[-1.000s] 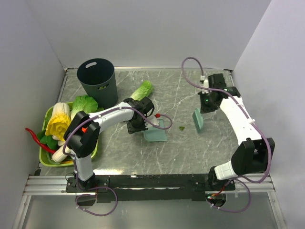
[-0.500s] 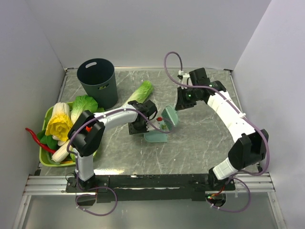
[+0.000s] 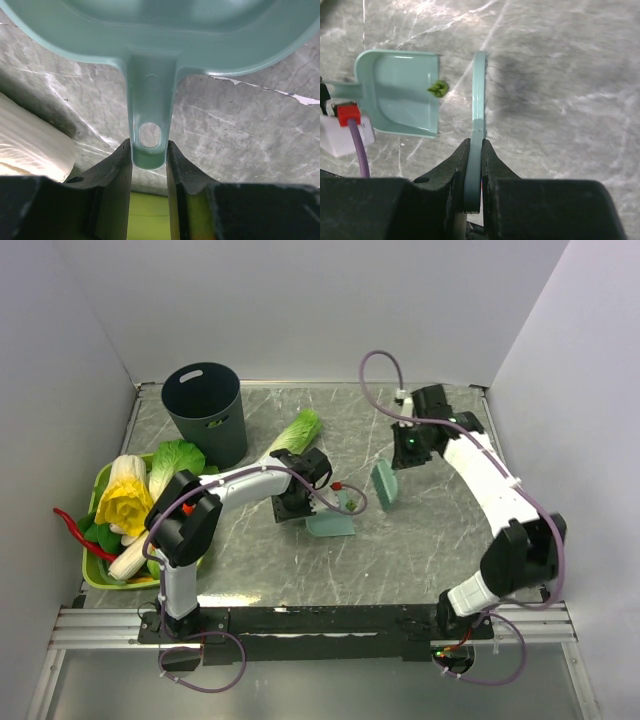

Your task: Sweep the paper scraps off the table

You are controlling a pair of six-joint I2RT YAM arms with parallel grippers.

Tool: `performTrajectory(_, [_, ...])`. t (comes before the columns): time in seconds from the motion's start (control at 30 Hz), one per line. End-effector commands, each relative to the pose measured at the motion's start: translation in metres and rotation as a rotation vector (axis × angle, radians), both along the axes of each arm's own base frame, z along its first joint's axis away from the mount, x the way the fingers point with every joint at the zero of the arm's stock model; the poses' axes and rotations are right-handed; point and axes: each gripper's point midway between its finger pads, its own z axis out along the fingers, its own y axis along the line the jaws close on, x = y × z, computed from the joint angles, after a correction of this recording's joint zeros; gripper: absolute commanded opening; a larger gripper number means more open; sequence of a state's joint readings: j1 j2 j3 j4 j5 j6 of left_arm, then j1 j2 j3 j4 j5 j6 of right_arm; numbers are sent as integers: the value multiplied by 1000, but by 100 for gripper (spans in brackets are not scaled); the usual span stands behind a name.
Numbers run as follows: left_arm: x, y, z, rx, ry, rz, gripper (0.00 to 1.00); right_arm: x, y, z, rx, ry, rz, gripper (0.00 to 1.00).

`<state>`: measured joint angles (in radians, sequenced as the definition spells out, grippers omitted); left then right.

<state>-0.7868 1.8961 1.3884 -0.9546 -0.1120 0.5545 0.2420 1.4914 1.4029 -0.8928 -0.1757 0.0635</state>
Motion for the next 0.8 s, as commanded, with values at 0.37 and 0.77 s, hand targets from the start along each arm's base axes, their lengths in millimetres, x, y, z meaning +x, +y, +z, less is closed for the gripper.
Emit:
performTrajectory(0.37, [9,-10,4,-47,-45,43,1,-7,66,53,223,-63,175,0])
performTrajectory(0.77, [20,-30,63,-267,-128,88,1,28,-56,59,-53,-214,-167,0])
